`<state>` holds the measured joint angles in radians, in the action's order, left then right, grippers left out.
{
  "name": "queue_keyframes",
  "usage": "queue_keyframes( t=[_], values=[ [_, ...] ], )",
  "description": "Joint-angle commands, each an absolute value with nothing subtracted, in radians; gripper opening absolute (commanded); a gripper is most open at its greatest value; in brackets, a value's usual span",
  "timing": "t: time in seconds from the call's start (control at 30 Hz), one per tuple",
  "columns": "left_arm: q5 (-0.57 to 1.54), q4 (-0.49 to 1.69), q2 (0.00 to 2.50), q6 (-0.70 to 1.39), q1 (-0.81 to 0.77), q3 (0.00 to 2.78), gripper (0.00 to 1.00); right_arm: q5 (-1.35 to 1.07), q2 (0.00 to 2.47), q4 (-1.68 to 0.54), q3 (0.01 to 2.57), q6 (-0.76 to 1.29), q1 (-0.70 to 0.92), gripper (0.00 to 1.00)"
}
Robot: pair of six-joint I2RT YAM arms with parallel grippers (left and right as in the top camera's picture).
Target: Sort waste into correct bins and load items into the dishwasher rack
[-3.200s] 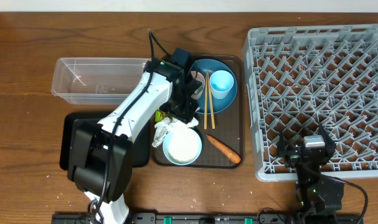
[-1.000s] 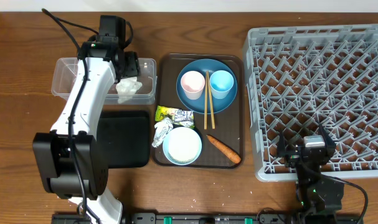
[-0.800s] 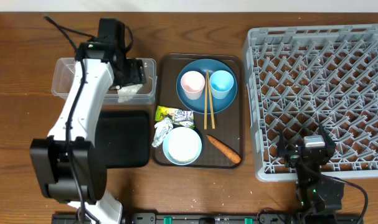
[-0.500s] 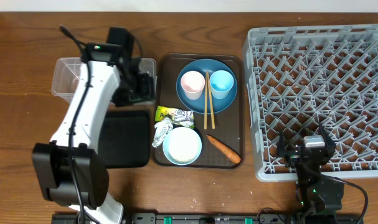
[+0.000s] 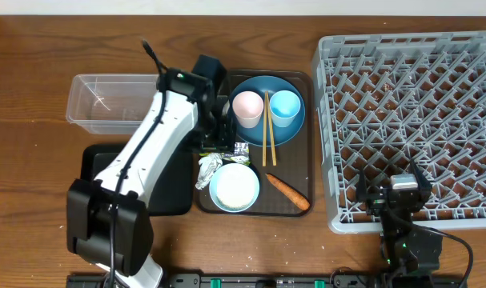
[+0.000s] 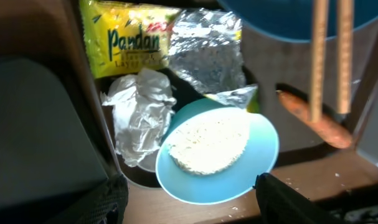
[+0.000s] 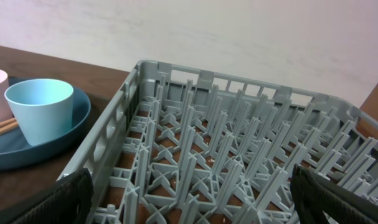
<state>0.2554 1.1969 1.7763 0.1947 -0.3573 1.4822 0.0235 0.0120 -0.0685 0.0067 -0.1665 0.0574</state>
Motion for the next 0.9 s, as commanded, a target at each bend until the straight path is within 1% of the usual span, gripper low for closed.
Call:
queue_keyframes(
  t=[0.0,0.3,0.6,0.87],
  values=[
    [0.192,1.185,1.761,0.241,-0.356,1.448,0.68,0.033,0.008,-0.072,0.006,-0.17,0.039,0.99],
    [0.194,1.063,1.762,0.25,-0.358,1.319,0.68,0.033,0.008,-0.072,0.006,-0.17,0.039,0.99],
    [0.194,0.868,1.762,0.25,-0.358,1.227,0.68,0.034,0.008,-0.072,0.006,-0.17,0.039,0.99],
    [0.19,0.824,1.763,0.25,-0.358,1.177,0.67,0.034,0.008,-0.072,0.005,-0.17,0.039,0.99]
  ],
)
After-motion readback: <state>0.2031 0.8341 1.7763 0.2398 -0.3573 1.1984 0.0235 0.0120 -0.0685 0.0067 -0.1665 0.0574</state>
